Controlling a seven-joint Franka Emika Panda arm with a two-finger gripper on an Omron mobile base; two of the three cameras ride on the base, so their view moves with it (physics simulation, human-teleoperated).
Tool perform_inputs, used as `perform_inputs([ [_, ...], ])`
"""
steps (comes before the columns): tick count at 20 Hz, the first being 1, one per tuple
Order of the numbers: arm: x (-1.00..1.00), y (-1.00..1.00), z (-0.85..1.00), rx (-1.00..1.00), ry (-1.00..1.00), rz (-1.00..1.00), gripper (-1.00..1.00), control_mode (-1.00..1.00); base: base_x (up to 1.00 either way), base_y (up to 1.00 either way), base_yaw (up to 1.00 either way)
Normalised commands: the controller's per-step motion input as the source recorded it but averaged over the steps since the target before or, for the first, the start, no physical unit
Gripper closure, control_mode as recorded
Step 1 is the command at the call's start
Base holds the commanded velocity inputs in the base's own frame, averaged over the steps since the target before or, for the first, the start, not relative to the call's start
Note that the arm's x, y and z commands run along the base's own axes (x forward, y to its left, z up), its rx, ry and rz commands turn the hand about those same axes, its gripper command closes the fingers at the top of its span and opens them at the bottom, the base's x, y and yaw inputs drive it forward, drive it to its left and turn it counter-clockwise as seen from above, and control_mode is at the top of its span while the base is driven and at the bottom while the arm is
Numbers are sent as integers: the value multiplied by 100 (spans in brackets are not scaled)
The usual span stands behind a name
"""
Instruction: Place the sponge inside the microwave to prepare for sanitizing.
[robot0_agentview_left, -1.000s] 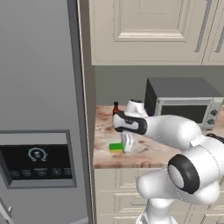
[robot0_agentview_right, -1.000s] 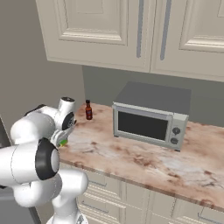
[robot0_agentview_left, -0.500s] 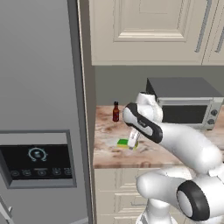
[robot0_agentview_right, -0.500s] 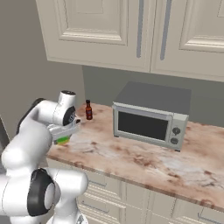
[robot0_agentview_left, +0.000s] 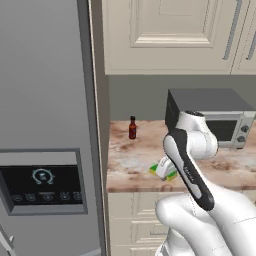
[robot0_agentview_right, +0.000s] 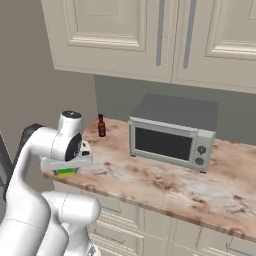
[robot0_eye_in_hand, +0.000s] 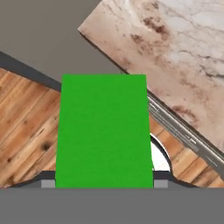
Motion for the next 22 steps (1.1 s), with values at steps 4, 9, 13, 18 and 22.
perform_inputs([
  [4, -58, -34, 84, -5, -9, -43, 100, -100, 0, 0, 0],
  [9, -46, -31, 70, -5, -3, -47, 100, -100, 0, 0, 0],
  [13, -28, -21, 78, -10, -8, -50, 100, -100, 0, 0, 0],
  [18, -11, -1, 38, -12, -2, -29, 100, -100, 0, 0, 0],
  [22, 0, -1, 0, 0, 0, -10, 100, -100, 0, 0, 0],
])
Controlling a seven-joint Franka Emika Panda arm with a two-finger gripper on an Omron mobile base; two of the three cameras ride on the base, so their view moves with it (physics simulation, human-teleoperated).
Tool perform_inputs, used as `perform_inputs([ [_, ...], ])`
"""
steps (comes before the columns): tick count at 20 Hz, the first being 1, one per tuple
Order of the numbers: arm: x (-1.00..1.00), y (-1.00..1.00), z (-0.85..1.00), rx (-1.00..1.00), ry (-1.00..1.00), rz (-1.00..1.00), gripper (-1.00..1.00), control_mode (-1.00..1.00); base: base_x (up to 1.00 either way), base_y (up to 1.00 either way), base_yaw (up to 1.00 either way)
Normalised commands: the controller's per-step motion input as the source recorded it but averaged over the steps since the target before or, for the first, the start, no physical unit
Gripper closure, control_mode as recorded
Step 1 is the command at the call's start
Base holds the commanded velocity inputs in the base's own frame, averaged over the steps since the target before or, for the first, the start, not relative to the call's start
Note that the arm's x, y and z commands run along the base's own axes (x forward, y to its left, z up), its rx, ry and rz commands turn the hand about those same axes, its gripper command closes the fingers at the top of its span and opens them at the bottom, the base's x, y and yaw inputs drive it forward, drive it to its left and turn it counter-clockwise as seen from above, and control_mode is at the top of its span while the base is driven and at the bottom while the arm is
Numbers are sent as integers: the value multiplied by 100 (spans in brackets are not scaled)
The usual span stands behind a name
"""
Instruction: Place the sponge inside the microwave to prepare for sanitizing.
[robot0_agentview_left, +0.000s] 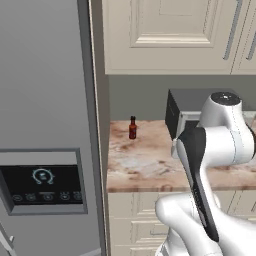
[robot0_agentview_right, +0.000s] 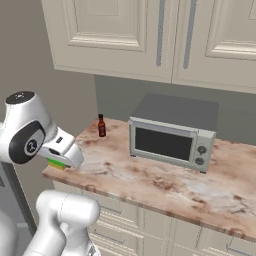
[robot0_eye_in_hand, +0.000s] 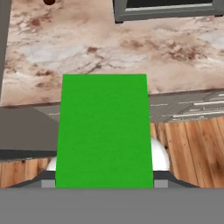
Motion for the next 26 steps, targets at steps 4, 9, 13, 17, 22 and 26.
perform_inputs([
  [4, 0, -5, 17, 1, 8, 0, 100, -100, 0, 0, 0],
  [9, 0, 0, 2, 0, 3, 0, 100, -100, 0, 0, 0],
  [13, 0, 0, 0, 0, 0, 0, 100, -100, 0, 0, 0],
  [17, 0, 0, 0, 0, 0, 0, 100, -100, 0, 0, 0],
  [22, 0, 0, 0, 0, 0, 0, 100, 100, -55, 1, -7],
  [26, 0, 0, 0, 0, 0, 0, 100, 100, -86, 17, -18],
])
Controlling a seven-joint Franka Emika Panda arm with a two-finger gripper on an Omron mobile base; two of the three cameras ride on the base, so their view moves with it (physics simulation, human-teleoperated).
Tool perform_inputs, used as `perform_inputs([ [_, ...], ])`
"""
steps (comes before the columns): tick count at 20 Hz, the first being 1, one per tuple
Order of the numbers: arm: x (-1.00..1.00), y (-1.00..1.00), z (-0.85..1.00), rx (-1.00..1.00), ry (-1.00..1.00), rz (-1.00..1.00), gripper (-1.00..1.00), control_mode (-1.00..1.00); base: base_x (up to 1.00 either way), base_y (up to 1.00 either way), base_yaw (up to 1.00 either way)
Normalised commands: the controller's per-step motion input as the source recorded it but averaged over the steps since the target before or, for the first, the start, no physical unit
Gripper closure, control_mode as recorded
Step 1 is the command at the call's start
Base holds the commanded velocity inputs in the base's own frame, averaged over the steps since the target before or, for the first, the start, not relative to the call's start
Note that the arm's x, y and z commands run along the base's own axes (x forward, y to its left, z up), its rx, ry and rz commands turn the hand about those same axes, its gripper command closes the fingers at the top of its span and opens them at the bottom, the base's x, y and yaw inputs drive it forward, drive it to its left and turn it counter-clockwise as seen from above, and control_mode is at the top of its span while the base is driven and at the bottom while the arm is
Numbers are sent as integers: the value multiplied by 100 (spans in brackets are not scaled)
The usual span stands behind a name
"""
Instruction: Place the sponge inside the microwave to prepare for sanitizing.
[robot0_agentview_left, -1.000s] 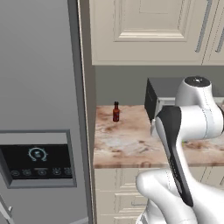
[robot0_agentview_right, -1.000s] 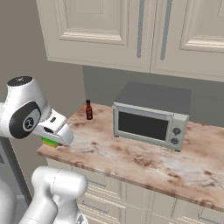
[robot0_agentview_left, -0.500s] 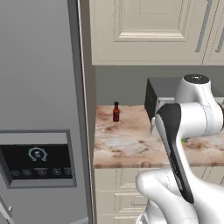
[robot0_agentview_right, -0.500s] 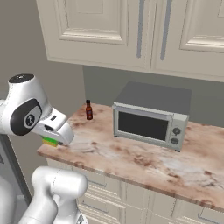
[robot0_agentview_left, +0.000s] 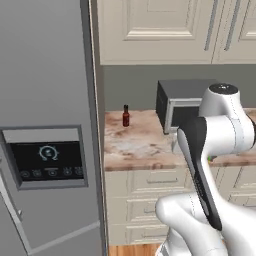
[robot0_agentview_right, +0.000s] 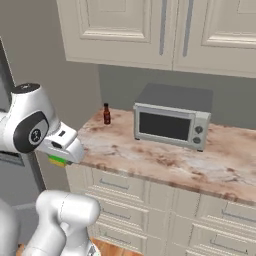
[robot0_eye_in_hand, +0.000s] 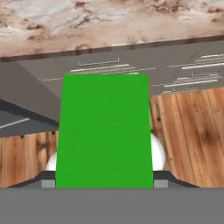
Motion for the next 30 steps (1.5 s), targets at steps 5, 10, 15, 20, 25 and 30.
perform_inputs([
  [5, 0, 0, 0, 0, 0, 0, 100, 100, -91, 38, -21],
  [10, 0, 0, 0, 0, 0, 0, 100, 100, -49, 73, -11],
  [15, 0, 0, 0, 0, 0, 0, 100, 100, -18, 100, -2],
  [20, 0, 0, 0, 0, 0, 0, 100, 100, -26, 100, 0],
  [25, 0, 0, 0, 0, 0, 0, 100, 100, -22, 100, 0],
  [30, 0, 0, 0, 0, 0, 0, 100, 100, -22, 100, 0],
])
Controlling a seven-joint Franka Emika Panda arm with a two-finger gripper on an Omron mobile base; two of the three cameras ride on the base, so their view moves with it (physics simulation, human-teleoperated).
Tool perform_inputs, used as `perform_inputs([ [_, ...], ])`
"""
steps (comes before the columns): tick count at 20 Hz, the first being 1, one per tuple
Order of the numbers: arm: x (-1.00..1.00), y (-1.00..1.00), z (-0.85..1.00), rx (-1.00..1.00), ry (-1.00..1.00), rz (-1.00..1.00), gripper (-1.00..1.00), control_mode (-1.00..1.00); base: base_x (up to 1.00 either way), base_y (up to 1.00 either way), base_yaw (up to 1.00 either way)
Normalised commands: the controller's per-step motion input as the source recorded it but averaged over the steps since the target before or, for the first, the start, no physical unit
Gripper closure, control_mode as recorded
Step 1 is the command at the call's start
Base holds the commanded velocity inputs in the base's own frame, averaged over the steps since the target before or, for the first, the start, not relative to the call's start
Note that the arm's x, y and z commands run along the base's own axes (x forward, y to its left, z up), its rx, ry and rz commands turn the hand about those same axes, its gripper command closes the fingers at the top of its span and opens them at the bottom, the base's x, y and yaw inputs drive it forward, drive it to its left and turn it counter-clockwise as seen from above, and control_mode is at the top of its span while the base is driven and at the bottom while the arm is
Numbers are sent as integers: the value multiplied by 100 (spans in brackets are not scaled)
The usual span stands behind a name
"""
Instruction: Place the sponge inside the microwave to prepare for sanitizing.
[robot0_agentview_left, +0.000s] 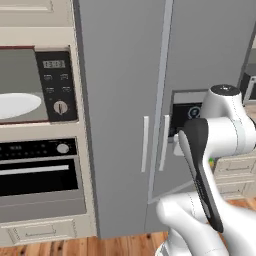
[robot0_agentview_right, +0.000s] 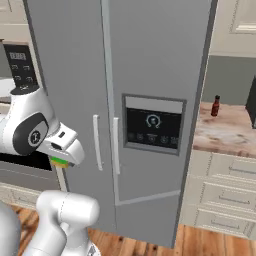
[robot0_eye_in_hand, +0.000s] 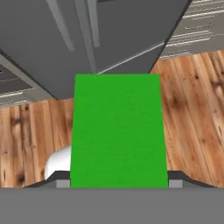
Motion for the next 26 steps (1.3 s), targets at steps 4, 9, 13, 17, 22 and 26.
perform_inputs([
  [4, 0, 0, 0, 0, 0, 0, 100, 100, -10, 100, 3],
  [9, 0, 0, 0, 0, 0, 0, 100, 100, 0, 98, 18],
  [13, 0, 0, 0, 0, 0, 0, 100, 100, 0, 69, 30],
  [17, 0, 0, 0, 0, 0, 0, 100, 100, 4, 30, 38],
  [22, 0, 0, 0, 0, 0, 0, 100, 100, 21, 12, 44],
  [26, 0, 0, 0, 0, 0, 0, 100, 100, 36, 0, 31],
])
